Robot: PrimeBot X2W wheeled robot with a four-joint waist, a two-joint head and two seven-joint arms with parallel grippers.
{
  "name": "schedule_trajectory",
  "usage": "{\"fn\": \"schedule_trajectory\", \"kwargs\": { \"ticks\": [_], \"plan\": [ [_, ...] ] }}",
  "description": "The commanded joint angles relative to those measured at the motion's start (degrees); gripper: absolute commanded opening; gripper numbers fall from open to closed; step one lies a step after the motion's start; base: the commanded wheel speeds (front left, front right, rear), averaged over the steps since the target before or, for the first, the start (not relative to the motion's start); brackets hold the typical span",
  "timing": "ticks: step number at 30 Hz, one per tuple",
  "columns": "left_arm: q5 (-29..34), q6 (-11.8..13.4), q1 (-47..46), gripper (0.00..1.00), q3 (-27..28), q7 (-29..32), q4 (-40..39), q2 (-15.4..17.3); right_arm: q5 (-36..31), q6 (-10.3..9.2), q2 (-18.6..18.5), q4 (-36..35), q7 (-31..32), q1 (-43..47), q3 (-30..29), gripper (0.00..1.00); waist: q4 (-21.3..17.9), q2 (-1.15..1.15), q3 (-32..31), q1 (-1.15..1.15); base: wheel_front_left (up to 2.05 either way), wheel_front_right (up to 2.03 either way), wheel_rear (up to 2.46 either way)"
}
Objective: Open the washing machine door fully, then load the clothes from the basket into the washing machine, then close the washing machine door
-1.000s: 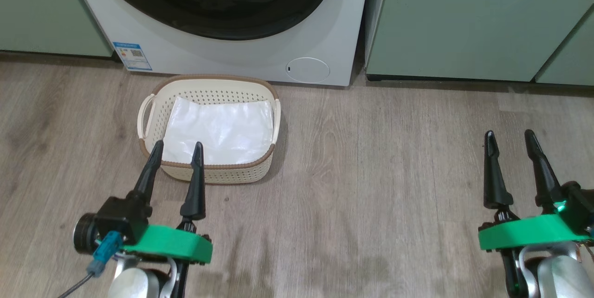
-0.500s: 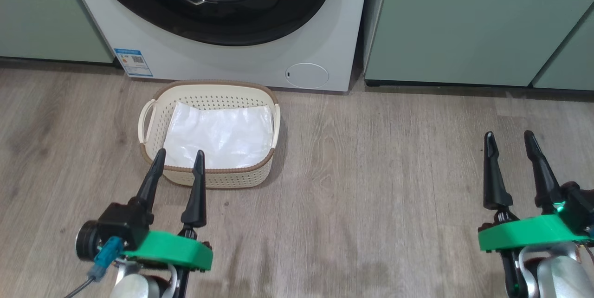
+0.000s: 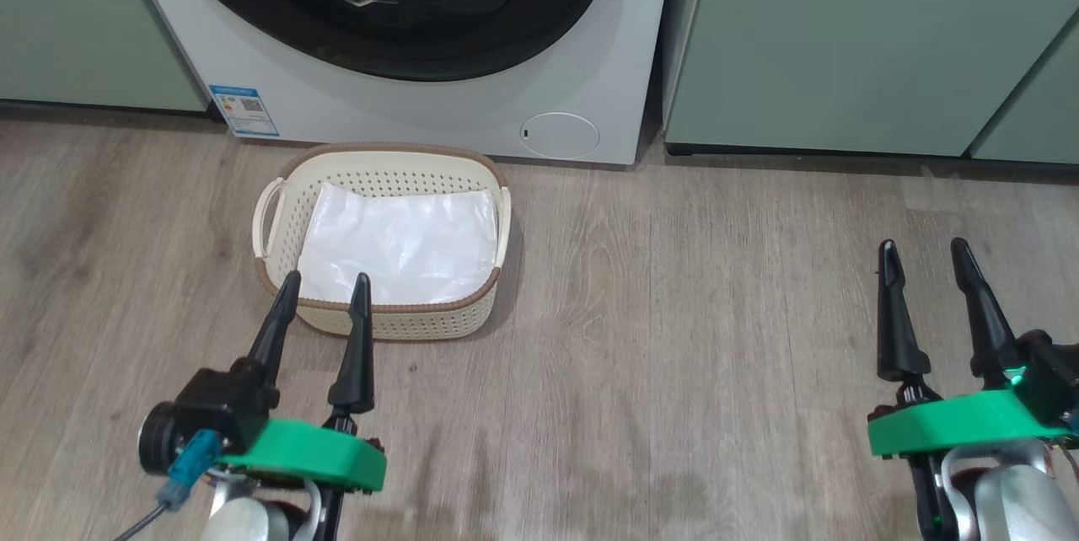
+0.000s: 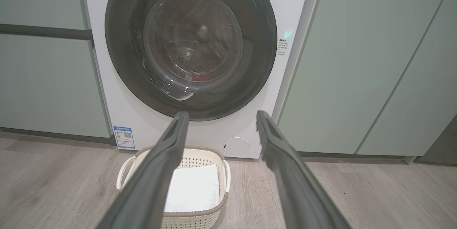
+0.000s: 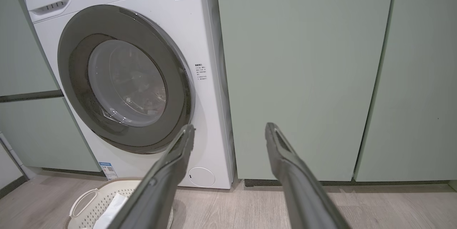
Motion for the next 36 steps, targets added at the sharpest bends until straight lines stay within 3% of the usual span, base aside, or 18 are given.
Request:
{"fn": "schedule_trajectory", "kwargs": {
  "ticks": [1,10,11,15,36],
  "plan": [
    [-0.44,0.31,-1.22,1.0,2.0,-0.54,-1.68,0.51,0.04,-0.01,-0.15,-1.49,-0.37,-1.31,1.3,1.0,0.06,0.0,-0.01,0.0,0.0,0.0,0.0],
    [-0.6,-0.33,-1.11,1.0,2.02,-0.54,-2.21,0.51,-0.01,-0.01,-0.15,-1.51,-0.37,-1.45,1.54,1.0,0.17,0.0,0.07,0.0,0.0,0.0,0.0],
    [-0.65,-0.1,0.01,0.0,0.02,0.0,-0.11,0.0,0.0,0.0,0.0,0.24,0.0,0.0,0.17,0.0,0.18,0.0,0.07,0.0,0.0,0.0,0.0],
    [-1.01,-0.03,1.47,0.0,-0.35,0.33,4.47,-0.07,0.09,0.0,0.05,4.89,0.1,1.4,0.61,0.0,0.19,0.0,0.07,0.0,0.0,0.0,0.0],
    [-15.22,-1.3,0.2,0.0,0.89,2.91,5.93,0.83,13.97,0.0,-0.28,6.03,3.31,0.13,0.83,0.0,-0.06,0.0,-0.48,0.0,0.0,0.0,0.0]
  ]
}}
